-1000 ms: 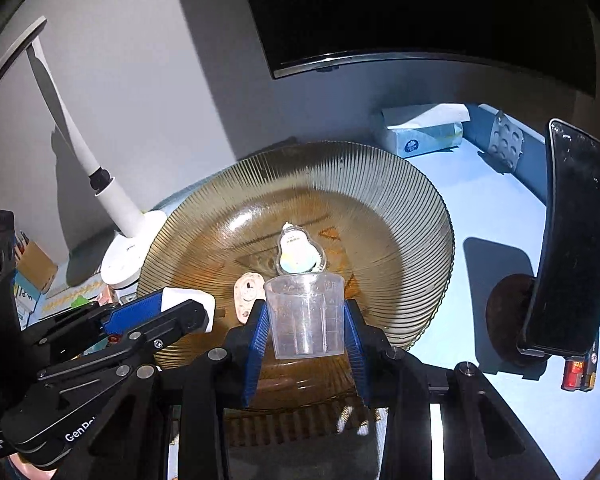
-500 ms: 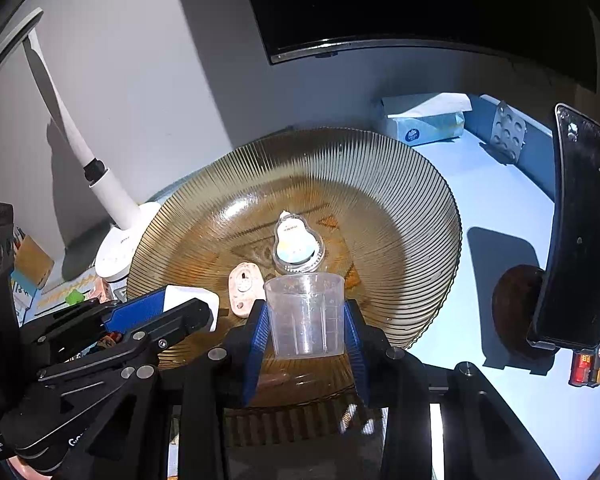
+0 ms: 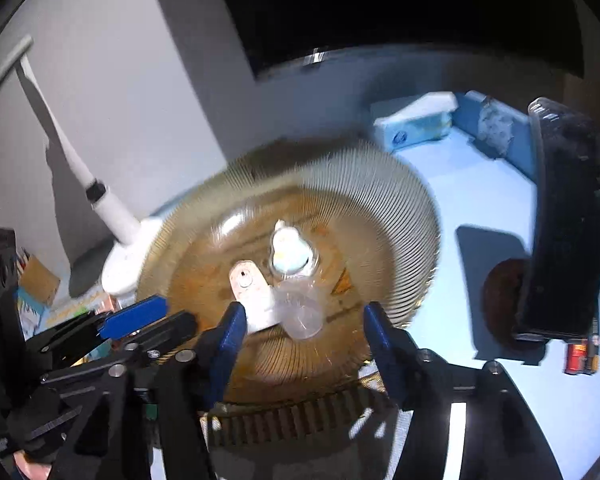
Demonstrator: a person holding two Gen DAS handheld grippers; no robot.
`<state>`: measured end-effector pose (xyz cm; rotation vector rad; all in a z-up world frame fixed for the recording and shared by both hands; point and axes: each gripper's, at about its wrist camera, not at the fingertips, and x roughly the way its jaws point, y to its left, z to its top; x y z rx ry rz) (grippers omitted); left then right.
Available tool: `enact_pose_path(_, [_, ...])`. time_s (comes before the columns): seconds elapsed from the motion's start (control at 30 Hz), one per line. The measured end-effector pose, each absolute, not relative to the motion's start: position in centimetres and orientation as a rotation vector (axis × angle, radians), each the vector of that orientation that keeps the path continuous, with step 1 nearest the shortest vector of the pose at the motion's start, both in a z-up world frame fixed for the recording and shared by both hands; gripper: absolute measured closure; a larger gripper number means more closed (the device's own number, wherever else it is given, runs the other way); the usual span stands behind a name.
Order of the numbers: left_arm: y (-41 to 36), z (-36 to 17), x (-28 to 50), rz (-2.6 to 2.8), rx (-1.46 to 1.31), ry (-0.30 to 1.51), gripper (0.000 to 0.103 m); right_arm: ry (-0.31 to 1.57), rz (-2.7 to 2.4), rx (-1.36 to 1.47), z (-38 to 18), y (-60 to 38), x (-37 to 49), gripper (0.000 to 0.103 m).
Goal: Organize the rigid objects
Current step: 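Open both grippers to release the charger and cup, then withdraw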
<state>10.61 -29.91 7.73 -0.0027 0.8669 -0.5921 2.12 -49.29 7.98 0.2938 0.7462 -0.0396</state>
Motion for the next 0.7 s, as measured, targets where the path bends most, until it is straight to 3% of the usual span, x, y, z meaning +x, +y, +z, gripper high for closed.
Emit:
enact_pose_path(0.5, [-11.5, 21.3, -1.0, -0.402, -0.157, 0.528, 0.062, 0.494, 0.048, 0.346, 18.4, -45.4, -7.5, 0.039])
enact_pose_path(0.53, [-10.5, 21.6, -1.6, -0.384, -0.159, 0.514, 0.06, 0.481, 0.062, 0.332, 19.1, -44.4, -8.2, 0.037])
enact_pose_path(0.6, [-8.2, 22.4, -3.6, -0.342, -0.165, 0.482, 0.057, 0.46, 0.084, 0.319, 19.8, -42.8, -9.4, 0.023])
enact_pose_path(0.67, [-6.3, 22.9, -5.3, -0.314, -0.181, 0.46, 0.051, 0.445, 0.116, 0.313, 20.2, -41.2, -10.2, 0.019])
enact_pose_path(0.7, [-5.3, 22.9, -6.2, -0.298, -0.19, 0.449, 0.043, 0.445, 0.129, 0.31, 20.2, -40.7, -10.5, 0.019])
